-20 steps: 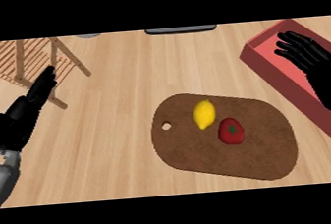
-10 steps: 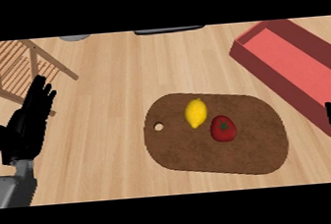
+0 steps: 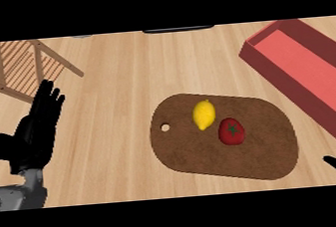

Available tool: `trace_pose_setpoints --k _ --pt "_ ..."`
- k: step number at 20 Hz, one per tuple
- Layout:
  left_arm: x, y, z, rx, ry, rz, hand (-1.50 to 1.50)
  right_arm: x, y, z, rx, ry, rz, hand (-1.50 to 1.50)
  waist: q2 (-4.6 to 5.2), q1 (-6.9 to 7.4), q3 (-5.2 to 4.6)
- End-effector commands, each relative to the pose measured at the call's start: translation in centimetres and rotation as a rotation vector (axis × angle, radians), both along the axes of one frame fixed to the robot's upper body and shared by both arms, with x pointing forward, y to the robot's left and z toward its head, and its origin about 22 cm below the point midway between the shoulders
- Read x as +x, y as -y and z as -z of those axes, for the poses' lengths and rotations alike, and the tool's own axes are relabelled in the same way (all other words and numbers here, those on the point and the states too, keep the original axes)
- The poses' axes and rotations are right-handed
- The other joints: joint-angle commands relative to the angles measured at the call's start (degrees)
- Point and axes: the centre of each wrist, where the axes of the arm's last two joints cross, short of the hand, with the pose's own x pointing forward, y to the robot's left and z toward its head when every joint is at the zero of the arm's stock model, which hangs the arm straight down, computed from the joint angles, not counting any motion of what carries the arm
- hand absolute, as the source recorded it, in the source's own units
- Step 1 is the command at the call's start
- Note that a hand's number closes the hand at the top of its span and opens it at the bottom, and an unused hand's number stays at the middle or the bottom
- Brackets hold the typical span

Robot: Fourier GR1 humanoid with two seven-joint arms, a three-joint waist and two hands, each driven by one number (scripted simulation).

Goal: Pick the tomato from the cutting board and place it in the cardboard box

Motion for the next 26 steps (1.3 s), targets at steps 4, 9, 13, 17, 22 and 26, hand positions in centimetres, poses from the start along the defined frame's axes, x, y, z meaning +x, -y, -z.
trace_pose_setpoints --k 4,9,13,17,22,26 --pt "-0.1 2.5 0.9 -0.007 -0.014 0.006 0.0 -0.9 -3.5 -6.1 -0.056 -0.367 -0.199 -1.5 0.28 0.17 -0.09" --pt "0.4 1.2 -1.4 -0.013 -0.009 0.021 0.0 0.2 -7.5 -10.8 0.048 -0.338 -0.212 -1.5 0.31 1.24 0.17" --pt "-0.4 1.0 -1.1 -0.011 0.003 0.016 0.0 0.6 -10.3 -11.3 0.082 -0.336 -0.243 -1.5 0.31 1.45 0.2" --pt "-0.8 -0.3 -1.2 -0.018 0.012 0.023 0.0 2.0 -12.9 -10.3 0.074 -0.351 -0.239 -1.5 0.33 1.73 0.19" --pt "0.8 1.8 -0.7 0.002 0.005 0.021 0.0 5.9 -13.5 -10.2 0.033 -0.422 -0.193 -1.5 0.42 1.54 0.21" --pt "-1.3 -0.6 -0.8 -0.014 -0.005 0.018 0.0 5.5 -13.6 -10.3 0.108 -0.432 -0.211 -1.5 0.25 1.31 0.23"
